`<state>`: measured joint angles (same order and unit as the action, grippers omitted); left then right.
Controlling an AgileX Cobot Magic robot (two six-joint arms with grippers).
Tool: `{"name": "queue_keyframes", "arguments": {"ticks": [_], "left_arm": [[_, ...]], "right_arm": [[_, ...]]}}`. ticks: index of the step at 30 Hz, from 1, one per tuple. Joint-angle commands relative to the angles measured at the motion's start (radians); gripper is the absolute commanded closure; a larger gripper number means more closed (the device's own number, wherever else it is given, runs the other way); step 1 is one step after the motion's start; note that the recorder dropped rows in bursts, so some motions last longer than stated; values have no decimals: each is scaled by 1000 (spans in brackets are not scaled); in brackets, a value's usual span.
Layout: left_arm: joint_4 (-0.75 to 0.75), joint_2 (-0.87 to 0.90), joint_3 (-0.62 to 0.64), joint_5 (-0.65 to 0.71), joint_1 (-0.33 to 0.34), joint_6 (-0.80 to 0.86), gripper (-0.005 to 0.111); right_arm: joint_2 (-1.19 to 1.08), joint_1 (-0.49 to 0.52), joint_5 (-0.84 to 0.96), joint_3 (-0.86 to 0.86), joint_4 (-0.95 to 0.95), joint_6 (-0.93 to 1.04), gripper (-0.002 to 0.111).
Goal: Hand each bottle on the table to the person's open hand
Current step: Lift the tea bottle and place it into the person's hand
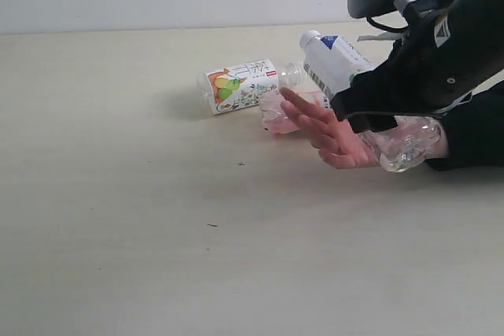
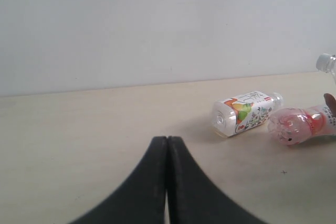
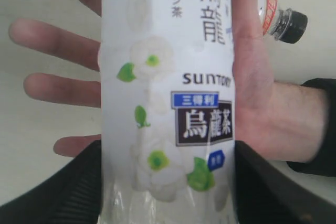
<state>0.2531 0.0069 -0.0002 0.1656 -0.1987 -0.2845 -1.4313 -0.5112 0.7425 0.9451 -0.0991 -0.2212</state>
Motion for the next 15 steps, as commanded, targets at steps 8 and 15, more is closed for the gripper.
{"name": "queue_keyframes", "arguments": {"ticks": [8,15], "left_arm": [[0,-6,0,-2,0,-7,107],[0,-6,0,-2,0,-7,107]], "right_arm": [[-80,6,-84,-50,-7,-34,108],[-120,6,-125,-50,-12,-42,101]]}}
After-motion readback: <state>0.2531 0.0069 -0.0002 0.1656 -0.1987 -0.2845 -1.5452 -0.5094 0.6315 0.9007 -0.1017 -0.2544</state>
